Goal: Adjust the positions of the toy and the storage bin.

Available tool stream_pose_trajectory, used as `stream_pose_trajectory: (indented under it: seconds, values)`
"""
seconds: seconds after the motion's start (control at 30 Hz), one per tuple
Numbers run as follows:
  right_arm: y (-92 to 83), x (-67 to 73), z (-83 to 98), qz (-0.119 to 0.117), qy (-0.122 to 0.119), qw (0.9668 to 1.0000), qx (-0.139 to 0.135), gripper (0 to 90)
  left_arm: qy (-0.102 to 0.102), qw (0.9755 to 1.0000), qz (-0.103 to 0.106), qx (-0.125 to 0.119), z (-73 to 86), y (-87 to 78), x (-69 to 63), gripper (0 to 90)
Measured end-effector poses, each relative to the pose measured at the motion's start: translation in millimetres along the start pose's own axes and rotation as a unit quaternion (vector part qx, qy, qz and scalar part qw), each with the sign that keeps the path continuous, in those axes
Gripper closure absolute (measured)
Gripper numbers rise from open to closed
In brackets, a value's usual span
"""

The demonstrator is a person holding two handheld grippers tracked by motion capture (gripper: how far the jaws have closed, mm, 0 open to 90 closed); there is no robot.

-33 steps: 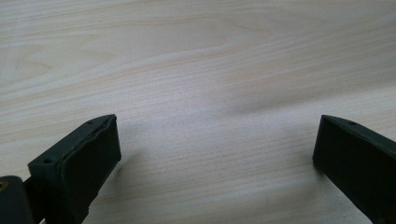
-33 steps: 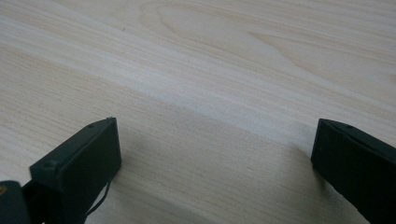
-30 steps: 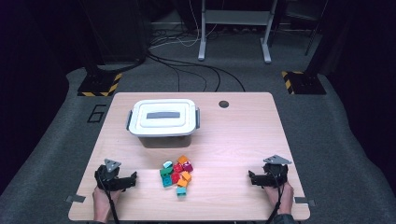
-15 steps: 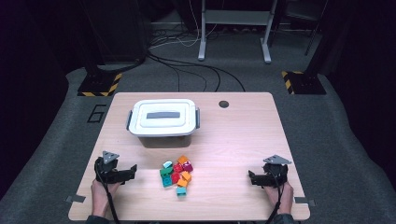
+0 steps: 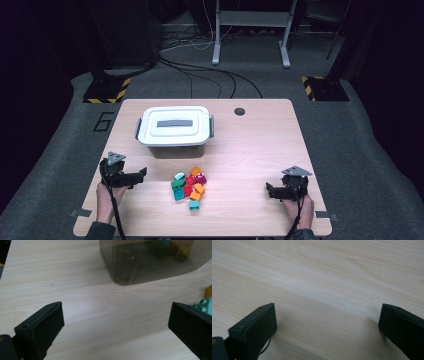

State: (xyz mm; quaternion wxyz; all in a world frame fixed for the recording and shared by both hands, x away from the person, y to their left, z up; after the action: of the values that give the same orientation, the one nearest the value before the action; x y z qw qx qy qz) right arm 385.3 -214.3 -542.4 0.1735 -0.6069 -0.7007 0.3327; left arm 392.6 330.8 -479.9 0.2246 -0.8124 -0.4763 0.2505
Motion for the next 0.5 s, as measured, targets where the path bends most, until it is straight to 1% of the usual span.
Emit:
stream_pose_trajectory:
  seconds: [0.07,0.1,0.13,0.23,0.27,0.3,0.33,0.37,0.4,0.43,0.5]
  values:
    - [0.0,0.0,0.0,0.0,0.0,1.0,0.0,0.8,0.003,1.0,-0.003,-0.003,-6.9,-0.6,-0.7,0.1]
    - [0.0,0.0,0.0,0.0,0.0,1.0,0.0,0.8,0.003,1.0,-0.005,-0.005,-14.5,-2.2,-1.2,0.1]
    - [0.0,0.0,0.0,0.0,0.0,1.0,0.0,0.8,0.003,1.0,-0.005,-0.005,-14.5,-2.2,-1.2,0.2]
    - [-0.1,0.0,0.0,0.0,0.0,1.0,0.0,0.9,0.006,0.9999,-0.006,-0.014,-26.7,-2.9,-1.4,0.2]
    - [-0.1,0.0,0.0,0.0,0.0,1.0,0.0,0.9,0.008,0.9999,-0.006,-0.012,-31.1,-3.2,-1.3,0.2]
    - [-0.1,0.0,0.0,0.0,0.0,1.0,0.0,0.9,0.01,0.9998,-0.006,-0.014,-39.9,-3.2,-1.4,0.2]
    - [-0.1,0.0,0.0,0.0,0.0,1.0,0.0,0.9,0.01,0.9998,-0.006,-0.014,-39.9,-3.2,-1.4,0.2]
    - [0.0,0.0,0.0,0.0,0.0,1.0,0.0,0.9,0.012,0.9998,-0.003,-0.015,-47.6,-2.7,-2.1,0.2]
    - [0.0,0.0,0.0,0.0,0.0,1.0,0.0,0.9,0.012,0.9998,-0.003,-0.015,-47.6,-2.7,-2.1,0.2]
    - [-0.1,0.1,0.0,0.0,0.0,1.0,0.0,1.0,0.014,0.9998,-0.002,-0.017,-51.0,-1.9,-2.4,0.2]
    - [-0.1,0.0,0.0,0.0,0.0,1.0,0.0,1.0,0.019,0.9998,-0.002,-0.011,-59.9,-0.6,-2.4,0.2]
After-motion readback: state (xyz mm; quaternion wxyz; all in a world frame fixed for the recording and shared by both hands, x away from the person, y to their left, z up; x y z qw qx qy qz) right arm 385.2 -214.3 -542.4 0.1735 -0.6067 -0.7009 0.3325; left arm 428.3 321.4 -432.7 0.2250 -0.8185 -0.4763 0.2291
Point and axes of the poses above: each handheld gripper's, and its own axes: y roughly forward along the jaws, z roughly out of its underside, x roughly to its left, the point moved 2 cm from there along y, roughly forward along the jaws, and after that the axes turned 13 degrees about z, right-handed, at the moved point
